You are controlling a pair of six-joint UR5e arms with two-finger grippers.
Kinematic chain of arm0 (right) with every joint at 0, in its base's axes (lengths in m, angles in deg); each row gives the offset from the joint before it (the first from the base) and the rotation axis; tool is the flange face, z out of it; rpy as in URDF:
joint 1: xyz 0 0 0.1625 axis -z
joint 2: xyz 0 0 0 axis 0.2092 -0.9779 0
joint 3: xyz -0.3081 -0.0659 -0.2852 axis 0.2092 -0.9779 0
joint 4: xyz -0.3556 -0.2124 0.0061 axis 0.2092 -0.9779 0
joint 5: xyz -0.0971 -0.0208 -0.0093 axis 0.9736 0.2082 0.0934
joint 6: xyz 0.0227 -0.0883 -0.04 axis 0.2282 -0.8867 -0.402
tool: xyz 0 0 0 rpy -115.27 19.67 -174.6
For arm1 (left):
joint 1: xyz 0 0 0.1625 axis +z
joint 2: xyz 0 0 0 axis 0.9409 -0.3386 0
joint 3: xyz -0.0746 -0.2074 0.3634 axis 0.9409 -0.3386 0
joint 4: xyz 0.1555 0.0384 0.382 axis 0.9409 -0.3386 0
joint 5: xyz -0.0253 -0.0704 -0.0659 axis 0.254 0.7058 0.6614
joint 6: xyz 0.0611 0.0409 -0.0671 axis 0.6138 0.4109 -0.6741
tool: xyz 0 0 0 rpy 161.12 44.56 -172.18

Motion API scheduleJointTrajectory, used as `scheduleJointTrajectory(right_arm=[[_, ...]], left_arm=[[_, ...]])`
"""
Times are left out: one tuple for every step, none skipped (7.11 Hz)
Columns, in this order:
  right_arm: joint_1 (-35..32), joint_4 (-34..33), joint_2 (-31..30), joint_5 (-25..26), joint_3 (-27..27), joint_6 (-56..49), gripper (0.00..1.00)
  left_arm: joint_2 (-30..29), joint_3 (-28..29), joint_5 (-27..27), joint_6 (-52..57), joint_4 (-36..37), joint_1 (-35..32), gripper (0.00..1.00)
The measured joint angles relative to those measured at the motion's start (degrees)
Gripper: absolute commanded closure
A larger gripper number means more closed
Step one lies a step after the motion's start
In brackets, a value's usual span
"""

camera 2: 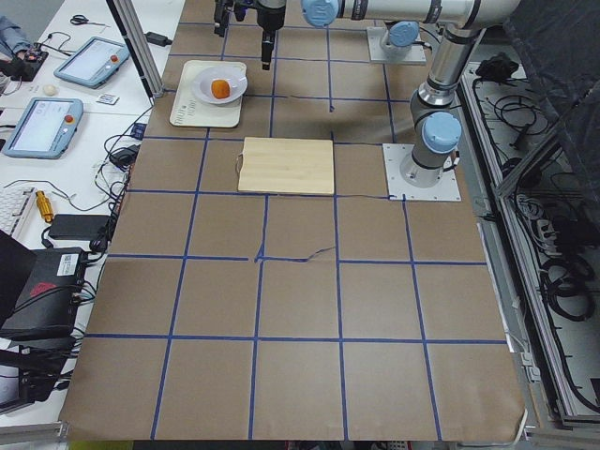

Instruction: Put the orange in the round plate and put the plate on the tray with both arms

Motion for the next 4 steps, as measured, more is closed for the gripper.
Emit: scheduleJointTrajectory(right_arm=[[-0.8,6.7,-4.6,7.1,0.1,0.4,0.00],[-2.5,12.5,-8.7,14.3,0.8,0.6,0.00],[-4.2,16.9,-12.1,20.1,2.2,1.2,0.00],[-5.0,20.8,-15.7,24.2,4.0,2.5,0.00]], left_arm=[[0.0,0.0,0.0,0.0,0.0,0.0,0.00],[0.0,0.0,0.0,0.0,0.0,0.0,0.00],[0.0,0.0,0.0,0.0,0.0,0.0,0.00],[0.0,0.0,0.0,0.1,0.0,0.0,0.00]])
